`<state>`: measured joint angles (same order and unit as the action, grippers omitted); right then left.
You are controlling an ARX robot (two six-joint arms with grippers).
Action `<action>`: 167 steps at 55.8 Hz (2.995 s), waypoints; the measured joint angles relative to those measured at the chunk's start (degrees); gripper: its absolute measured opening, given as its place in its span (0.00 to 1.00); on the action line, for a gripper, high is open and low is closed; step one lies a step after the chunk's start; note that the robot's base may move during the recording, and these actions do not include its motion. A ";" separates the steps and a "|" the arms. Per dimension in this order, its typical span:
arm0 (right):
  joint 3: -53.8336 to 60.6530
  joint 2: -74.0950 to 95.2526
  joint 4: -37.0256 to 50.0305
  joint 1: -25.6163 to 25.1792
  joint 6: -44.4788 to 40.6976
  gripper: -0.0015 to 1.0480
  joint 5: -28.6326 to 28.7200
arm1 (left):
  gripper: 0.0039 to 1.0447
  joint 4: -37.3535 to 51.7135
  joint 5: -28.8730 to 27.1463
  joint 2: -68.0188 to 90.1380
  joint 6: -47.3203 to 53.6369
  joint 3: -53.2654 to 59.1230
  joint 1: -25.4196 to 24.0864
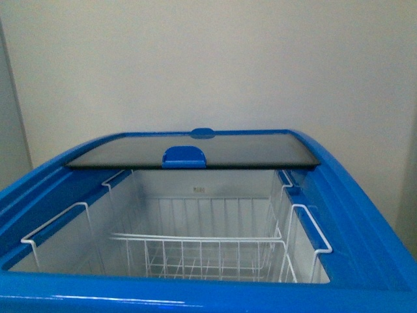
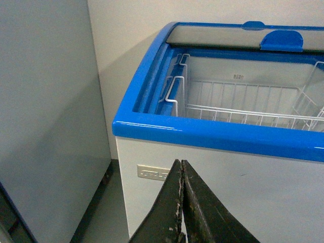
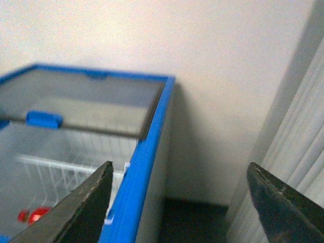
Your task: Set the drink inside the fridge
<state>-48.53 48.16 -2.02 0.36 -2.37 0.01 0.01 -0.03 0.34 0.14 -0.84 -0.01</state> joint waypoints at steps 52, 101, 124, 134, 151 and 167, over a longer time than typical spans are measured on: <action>41.40 -23.85 19.17 -0.35 1.75 0.03 0.02 | 0.02 0.00 0.02 0.00 0.00 0.00 0.00; 47.65 -37.70 12.50 -0.35 1.77 0.03 0.02 | 0.02 0.00 0.02 0.00 0.00 0.00 0.00; 47.63 -47.89 2.10 -0.33 1.75 0.18 0.02 | 0.14 0.00 0.02 0.00 -0.02 0.00 0.00; 47.63 -47.89 2.10 -0.33 1.75 0.41 0.02 | 0.39 0.00 0.02 0.00 -0.02 0.00 0.00; 47.63 -47.89 2.10 -0.33 1.75 0.84 0.02 | 0.83 0.00 0.02 0.00 -0.02 0.00 0.00; 47.63 -47.89 2.10 -0.33 1.79 0.93 0.02 | 0.92 0.00 0.02 0.00 -0.02 0.00 0.00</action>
<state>-0.91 0.27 0.08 0.03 -0.58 0.03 0.01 -0.01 0.34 0.12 -0.84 -0.01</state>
